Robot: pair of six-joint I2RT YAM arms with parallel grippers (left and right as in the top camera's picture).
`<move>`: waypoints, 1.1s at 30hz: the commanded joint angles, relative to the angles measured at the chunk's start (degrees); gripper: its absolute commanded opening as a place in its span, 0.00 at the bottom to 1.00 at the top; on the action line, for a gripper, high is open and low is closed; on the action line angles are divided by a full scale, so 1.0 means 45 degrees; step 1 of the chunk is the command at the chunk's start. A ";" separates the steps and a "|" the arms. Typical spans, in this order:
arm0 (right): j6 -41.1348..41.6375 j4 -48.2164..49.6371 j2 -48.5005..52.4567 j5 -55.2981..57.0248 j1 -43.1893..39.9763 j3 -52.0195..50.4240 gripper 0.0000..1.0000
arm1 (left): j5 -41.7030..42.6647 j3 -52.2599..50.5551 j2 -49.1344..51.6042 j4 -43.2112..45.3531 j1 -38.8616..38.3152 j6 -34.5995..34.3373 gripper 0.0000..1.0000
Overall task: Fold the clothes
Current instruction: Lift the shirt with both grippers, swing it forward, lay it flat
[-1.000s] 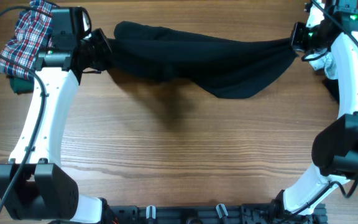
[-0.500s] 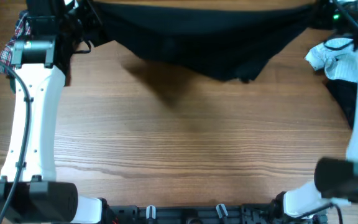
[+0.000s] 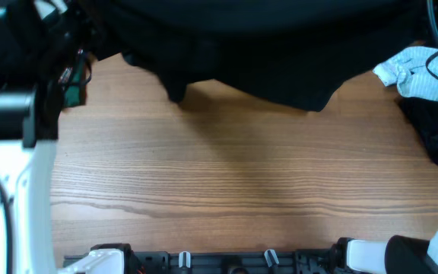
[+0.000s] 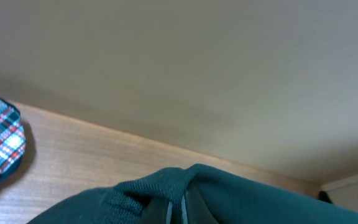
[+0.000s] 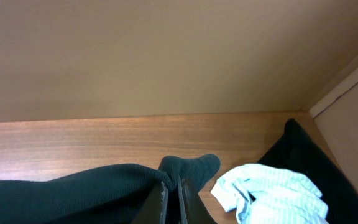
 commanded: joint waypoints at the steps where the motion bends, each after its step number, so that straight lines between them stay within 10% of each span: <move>1: -0.0126 -0.0209 -0.0563 0.0471 -0.0112 0.0209 0.04 | -0.0408 0.0345 -0.0899 -0.0408 0.0117 0.0301 0.04; 17: -0.0073 0.0238 0.0811 0.0175 -0.0112 0.0189 0.04 | -0.0510 0.0345 0.0947 -0.0510 0.0117 0.0296 0.04; 33: -0.0510 0.5979 0.2458 0.0175 -0.0112 0.0189 0.04 | -0.0505 0.0345 0.3405 0.7514 0.0083 0.0243 0.04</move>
